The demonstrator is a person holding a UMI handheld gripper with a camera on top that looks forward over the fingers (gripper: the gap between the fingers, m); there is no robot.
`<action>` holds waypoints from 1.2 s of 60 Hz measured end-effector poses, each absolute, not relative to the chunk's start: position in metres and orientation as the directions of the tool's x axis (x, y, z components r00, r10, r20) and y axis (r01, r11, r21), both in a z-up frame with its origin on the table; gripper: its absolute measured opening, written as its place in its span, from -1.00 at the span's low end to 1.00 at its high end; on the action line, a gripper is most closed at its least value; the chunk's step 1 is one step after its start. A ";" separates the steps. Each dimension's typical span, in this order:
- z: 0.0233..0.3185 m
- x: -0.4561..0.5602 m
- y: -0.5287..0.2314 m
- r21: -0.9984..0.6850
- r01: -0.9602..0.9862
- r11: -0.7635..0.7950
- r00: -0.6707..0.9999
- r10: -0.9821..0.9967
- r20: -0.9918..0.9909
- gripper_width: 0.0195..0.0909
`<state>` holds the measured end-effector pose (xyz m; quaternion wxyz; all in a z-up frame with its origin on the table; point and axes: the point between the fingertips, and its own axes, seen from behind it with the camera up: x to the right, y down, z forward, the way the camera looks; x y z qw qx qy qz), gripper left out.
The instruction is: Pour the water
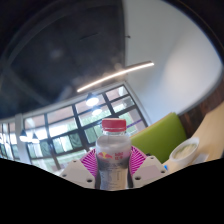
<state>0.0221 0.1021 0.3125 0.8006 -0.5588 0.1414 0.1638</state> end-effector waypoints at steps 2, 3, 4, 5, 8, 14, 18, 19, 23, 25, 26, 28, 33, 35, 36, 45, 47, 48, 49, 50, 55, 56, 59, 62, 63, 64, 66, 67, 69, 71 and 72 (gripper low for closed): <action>0.304 0.039 0.112 -0.883 -0.344 0.319 0.938 0.070 -0.340 -0.54; 0.298 0.048 0.116 -0.899 -0.308 0.312 0.950 0.055 -0.307 -0.54; 0.281 0.061 0.100 -0.914 -0.270 0.303 0.962 0.045 -0.270 -0.54; 0.280 0.062 0.112 -0.926 -0.244 0.290 0.969 0.027 -0.247 -0.53; 0.239 0.089 0.123 -0.953 -0.187 0.240 0.982 0.007 -0.191 -0.54; 0.164 0.117 0.162 -0.982 -0.160 0.103 0.987 0.017 -0.159 -0.53; 0.141 0.113 0.167 -0.987 -0.159 0.038 0.987 0.024 -0.158 -0.53; 0.135 0.115 0.170 -0.987 -0.156 0.026 0.988 0.024 -0.155 -0.53; 0.120 0.105 0.174 -0.990 -0.143 0.001 0.989 0.036 -0.143 -0.53; 0.116 0.101 0.176 -0.991 -0.133 -0.006 0.990 0.047 -0.133 -0.53; 0.115 0.099 0.176 -0.992 -0.124 -0.014 0.991 0.052 -0.125 -0.53; 0.109 0.096 0.178 -0.995 -0.094 -0.034 0.994 0.058 -0.095 -0.53; 0.100 0.106 0.188 -1.000 -0.012 -0.024 0.999 0.046 -0.013 -0.50; 0.097 0.104 0.187 -1.000 0.004 -0.025 0.999 0.040 0.003 -0.51; 0.097 0.104 0.187 -1.000 0.006 -0.022 0.999 0.038 0.005 -0.51; 0.103 0.098 0.179 -1.000 -0.018 -0.018 1.000 0.021 -0.018 -0.48; 0.098 0.098 0.174 -1.000 -0.022 -0.015 1.000 0.020 -0.022 -0.46; 0.098 0.097 0.174 -1.000 -0.023 -0.013 1.000 0.019 -0.023 -0.44; 0.097 0.097 0.173 -1.000 -0.025 -0.012 1.000 0.017 -0.025 -0.43; 0.097 0.098 0.173 -1.000 -0.027 -0.012 1.000 0.015 -0.027 -0.36; 0.098 0.102 0.173 -0.999 -0.043 -0.025 0.999 0.005 -0.043 -0.25; 0.098 0.104 0.171 -0.998 -0.050 -0.030 0.999 0.000 -0.050 -0.22; 0.097 0.106 0.169 -0.997 -0.059 -0.058 0.998 -0.007 -0.059 -0.09; 0.098 0.108 0.162 -0.996 -0.045 -0.079 0.999 -0.014 -0.044 0.23; 0.098 0.109 0.159 -0.995 -0.042 -0.086 0.999 -0.016 -0.041 0.31; 0.098 0.110 0.157 -0.995 -0.041 -0.092 0.999 -0.018 -0.040 0.55; 0.101 0.110 0.151 -0.994 -0.044 -0.095 0.999 -0.014 -0.043 0.84; 0.103 0.110 0.147 -0.994 -0.046 -0.094 0.999 -0.013 -0.045 0.85; 0.105 0.110 0.140 -0.995 -0.043 -0.093 0.999 -0.006 -0.043 0.76; 0.106 0.110 0.130 -0.995 -0.037 -0.096 0.999 -0.007 -0.036 0.73; 0.108 0.109 0.126 -0.995 -0.032 -0.098 0.999 -0.006 -0.032 0.73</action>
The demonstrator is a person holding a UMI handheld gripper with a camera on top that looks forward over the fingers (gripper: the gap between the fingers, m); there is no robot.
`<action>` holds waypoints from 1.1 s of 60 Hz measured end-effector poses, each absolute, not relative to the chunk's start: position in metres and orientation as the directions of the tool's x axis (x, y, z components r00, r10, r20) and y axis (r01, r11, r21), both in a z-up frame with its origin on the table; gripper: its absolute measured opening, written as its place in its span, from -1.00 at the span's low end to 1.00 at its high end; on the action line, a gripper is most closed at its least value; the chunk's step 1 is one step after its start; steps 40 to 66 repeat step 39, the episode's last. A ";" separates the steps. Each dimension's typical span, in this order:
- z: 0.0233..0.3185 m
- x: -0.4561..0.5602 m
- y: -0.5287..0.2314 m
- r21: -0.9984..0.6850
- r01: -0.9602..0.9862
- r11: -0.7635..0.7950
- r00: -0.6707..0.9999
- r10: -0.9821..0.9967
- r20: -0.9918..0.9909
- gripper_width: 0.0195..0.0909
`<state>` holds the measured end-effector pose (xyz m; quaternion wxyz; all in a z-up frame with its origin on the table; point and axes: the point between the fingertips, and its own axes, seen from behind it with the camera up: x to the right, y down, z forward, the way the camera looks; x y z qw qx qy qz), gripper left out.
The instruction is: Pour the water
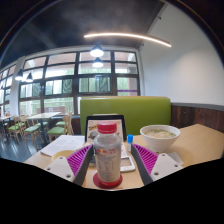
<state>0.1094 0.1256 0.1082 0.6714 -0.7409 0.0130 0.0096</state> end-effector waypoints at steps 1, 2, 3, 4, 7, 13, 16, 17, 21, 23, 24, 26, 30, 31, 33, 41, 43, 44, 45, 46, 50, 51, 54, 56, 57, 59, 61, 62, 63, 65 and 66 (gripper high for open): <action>0.111 0.109 0.120 -0.995 -0.029 -0.097 1.000 -0.006 -0.028 0.73; 0.114 0.109 0.115 -0.995 -0.025 -0.094 1.000 -0.007 -0.025 0.74; 0.117 0.108 0.109 -0.996 -0.022 -0.092 1.000 -0.006 -0.021 0.74; 0.119 0.108 0.102 -0.996 -0.017 -0.091 1.000 -0.004 -0.017 0.75; 0.129 0.104 0.079 -0.996 -0.006 -0.087 1.000 0.002 -0.006 0.75; 0.142 0.093 0.027 -0.995 -0.003 -0.102 1.000 0.021 -0.005 0.75; 0.144 0.082 -0.006 -0.995 -0.008 -0.104 0.999 0.047 -0.013 0.76; 0.144 0.079 -0.016 -0.994 -0.010 -0.107 0.998 0.056 -0.016 0.75; 0.143 0.070 -0.058 -0.992 -0.020 -0.125 0.997 0.073 -0.030 0.75; 0.142 0.069 -0.079 -0.991 -0.028 -0.131 0.997 0.067 -0.037 0.75; 0.142 0.068 -0.089 -0.991 -0.031 -0.132 0.997 0.065 -0.040 0.75; 0.141 0.064 -0.109 -0.991 -0.027 -0.132 0.997 0.068 -0.036 0.76; 0.140 0.060 -0.135 -0.992 -0.017 -0.128 0.997 0.068 -0.026 0.76; 0.139 0.057 -0.147 -0.992 -0.014 -0.126 0.997 0.070 -0.023 0.76; 0.139 0.053 -0.162 -0.993 -0.012 -0.117 0.997 0.076 -0.021 0.75; 0.134 0.046 -0.195 -0.994 -0.001 -0.108 0.997 0.082 -0.010 0.74; 0.134 0.046 -0.195 -0.994 -0.001 -0.108 0.997 0.082 -0.010 0.74; 0.134 0.046 -0.195 -0.994 -0.001 -0.108 0.997 0.082 -0.010 0.74; 0.134 0.046 -0.195 -0.994 -0.001 -0.108 0.997 0.082 -0.010 0.74; 0.134 0.046 -0.195 -0.994 -0.001 -0.108 0.997 0.082 -0.010 0.74; 0.134 0.046 -0.195 -0.994 -0.001 -0.108 0.997 0.082 -0.010 0.74; 0.134 0.046 -0.195 -0.994 -0.001 -0.108 0.997 0.082 -0.010 0.74; 0.134 0.046 -0.195 -0.994 -0.001 -0.108 0.997 0.082 -0.010 0.74; 0.134 0.046 -0.195 -0.994 -0.001 -0.108 0.997 0.082 -0.010 0.74; 0.134 0.046 -0.195 -0.994 -0.001 -0.108 0.997 0.082 -0.010 0.74; 0.134 0.046 -0.195 -0.994 -0.001 -0.108 0.997 0.082 -0.010 0.74; 0.134 0.046 -0.195 -0.994 -0.001 -0.108 0.997 0.082 -0.010 0.74; 0.134 0.046 -0.195 -0.994 -0.001 -0.108 0.997 0.082 -0.010 0.74; 0.134 0.046 -0.195 -0.994 -0.001 -0.108 0.997 0.082 -0.010 0.74; 0.134 0.046 -0.195 -0.994 -0.001 -0.108 0.997 0.082 -0.010 0.74; 0.134 0.046 -0.195 -0.994 -0.001 -0.108 0.997 0.082 -0.010 0.74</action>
